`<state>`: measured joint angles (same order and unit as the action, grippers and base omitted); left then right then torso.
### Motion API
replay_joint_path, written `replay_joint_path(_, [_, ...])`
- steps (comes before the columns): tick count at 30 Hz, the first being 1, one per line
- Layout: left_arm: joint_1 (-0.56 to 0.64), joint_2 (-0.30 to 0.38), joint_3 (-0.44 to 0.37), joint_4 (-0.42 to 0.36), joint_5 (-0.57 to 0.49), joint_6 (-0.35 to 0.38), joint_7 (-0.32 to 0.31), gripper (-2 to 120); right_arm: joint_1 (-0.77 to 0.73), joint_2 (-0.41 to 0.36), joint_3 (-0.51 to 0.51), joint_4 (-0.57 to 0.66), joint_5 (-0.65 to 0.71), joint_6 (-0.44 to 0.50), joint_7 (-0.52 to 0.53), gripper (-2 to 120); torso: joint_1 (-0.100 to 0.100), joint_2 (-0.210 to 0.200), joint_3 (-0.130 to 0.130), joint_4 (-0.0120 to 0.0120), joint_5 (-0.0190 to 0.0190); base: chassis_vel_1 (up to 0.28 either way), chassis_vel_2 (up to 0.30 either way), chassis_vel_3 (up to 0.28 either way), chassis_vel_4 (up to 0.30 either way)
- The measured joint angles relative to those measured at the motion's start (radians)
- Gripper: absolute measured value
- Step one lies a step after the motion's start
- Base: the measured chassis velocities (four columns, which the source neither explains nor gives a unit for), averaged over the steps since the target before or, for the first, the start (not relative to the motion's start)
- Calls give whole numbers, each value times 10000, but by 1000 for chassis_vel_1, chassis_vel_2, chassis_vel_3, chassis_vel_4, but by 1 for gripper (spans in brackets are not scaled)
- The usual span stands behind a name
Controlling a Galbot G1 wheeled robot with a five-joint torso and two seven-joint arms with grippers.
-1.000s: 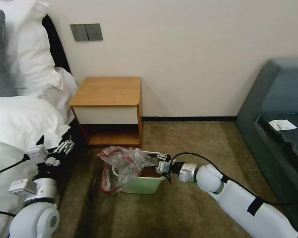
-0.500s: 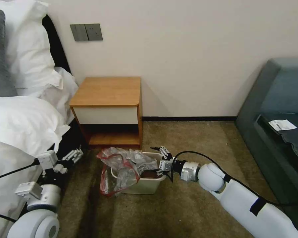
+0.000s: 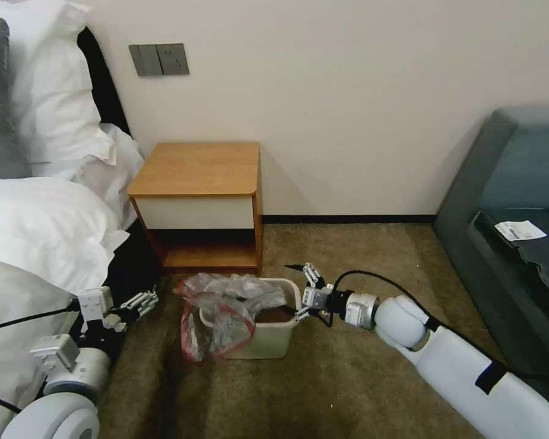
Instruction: Pick up the garbage bag from the table and place it over the trash can.
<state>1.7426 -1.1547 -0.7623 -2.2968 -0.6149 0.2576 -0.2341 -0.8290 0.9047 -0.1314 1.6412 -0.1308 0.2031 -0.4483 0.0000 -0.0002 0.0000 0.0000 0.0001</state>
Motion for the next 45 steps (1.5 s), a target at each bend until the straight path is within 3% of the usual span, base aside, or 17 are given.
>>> replay_joint_path(9, [122, -53, 139, 135, 91, 10, 11, 99, 302, -183, 263, 2, 84, 1, -976, 100, 0, 0, 0, 0, 0, 0, 0, 0, 0])
replay_joint_path(14, [404, 303, 138, 128, 35, -1, 27, 99, 309, -285, 526, 60, 236, 33, -1447, 100, 0, 0, 0, 0, -1, 0, 0, 0, 0])
replay_joint_path(20, [824, 811, 141, -157, -637, 236, -164, 99, 219, -300, 830, 162, 664, 39, -1240, 100, 0, 1, 0, -1, 0, 0, 0, 0, 0])
replay_joint_path(25, [1104, 722, 337, -606, -1227, 617, -561, 98, 234, -64, 1187, 231, 877, 49, -850, 100, 0, 1, 0, 0, 0, 0, 0, 0, 0])
replay_joint_path(34, [958, 406, 646, -641, -1053, 719, -379, 98, 204, 228, 1534, 500, 1270, -8, -245, 100, 0, 1, 0, 2, -1, 0, 0, 0, 0])
replay_joint_path(40, [147, 191, 849, -352, -1610, 2405, -118, 97, -30, 469, 1823, 885, 1461, -78, 168, 100, 0, 1, 0, 0, 0, 0, 0, 0, 0])
replay_joint_path(45, [-345, 92, 943, 46, -2085, 3087, 50, 99, -250, 489, 1923, 1308, 1695, -213, 479, 100, 0, 1, 0, 0, 0, 0, 0, 0, 0])
